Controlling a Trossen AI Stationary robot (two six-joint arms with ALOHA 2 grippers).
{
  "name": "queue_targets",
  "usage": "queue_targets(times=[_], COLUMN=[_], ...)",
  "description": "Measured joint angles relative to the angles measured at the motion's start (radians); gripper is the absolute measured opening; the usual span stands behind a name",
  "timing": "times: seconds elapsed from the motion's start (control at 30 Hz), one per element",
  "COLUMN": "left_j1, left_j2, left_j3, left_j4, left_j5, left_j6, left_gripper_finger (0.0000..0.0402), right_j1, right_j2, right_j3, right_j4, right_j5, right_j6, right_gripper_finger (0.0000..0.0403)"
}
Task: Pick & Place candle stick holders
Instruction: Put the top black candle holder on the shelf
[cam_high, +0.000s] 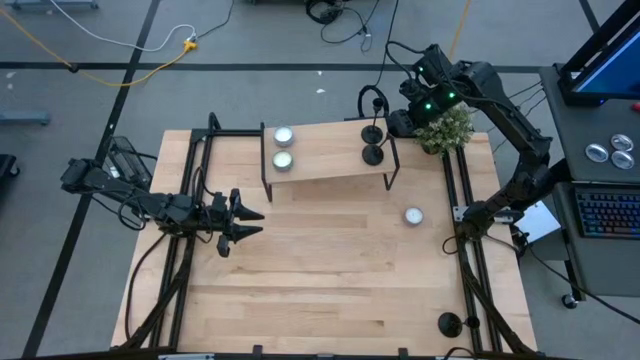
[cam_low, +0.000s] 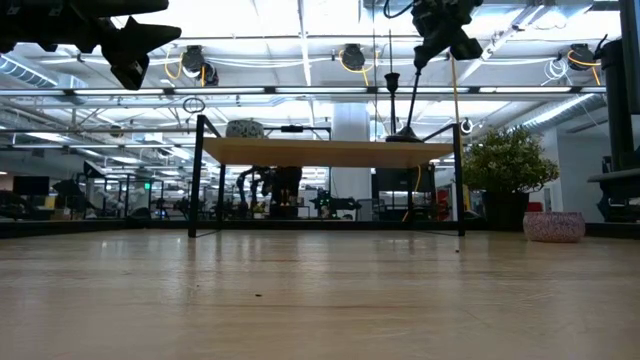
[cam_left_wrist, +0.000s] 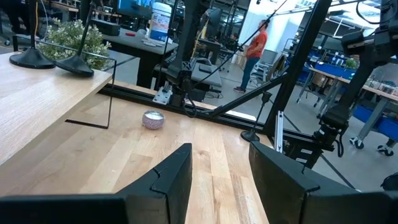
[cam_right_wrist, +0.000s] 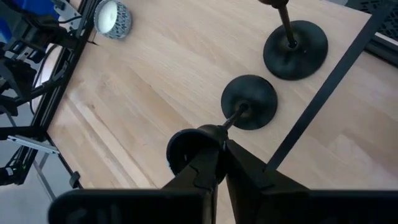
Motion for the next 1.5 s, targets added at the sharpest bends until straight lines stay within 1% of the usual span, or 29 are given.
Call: queue_targets(times=[0.33,0.87,1.5], left_j1=[0.0,0.0,0.0], left_j2=[0.0,0.0,0.0], left_j3=[0.0,0.0,0.0], left_j4=[0.0,-0.001,-0.014], left_j5=[0.0,0.0,0.008], left_j6=[0.0,0.0,-0.001], left_gripper_finger=[0.0164,0.0163,0.0163], right_j1=[0.0,-0.006,-0.006], right_j2=[0.0,0.0,0.0], right_j3=[0.0,0.0,0.0], right_j4=[-0.032,-0.03,0.034], right_j5=[-0.001,-0.004,-0.001], right_j6=[0.01,0.034,0.027], right_gripper_finger=[0.0016,0.0016,0.0016])
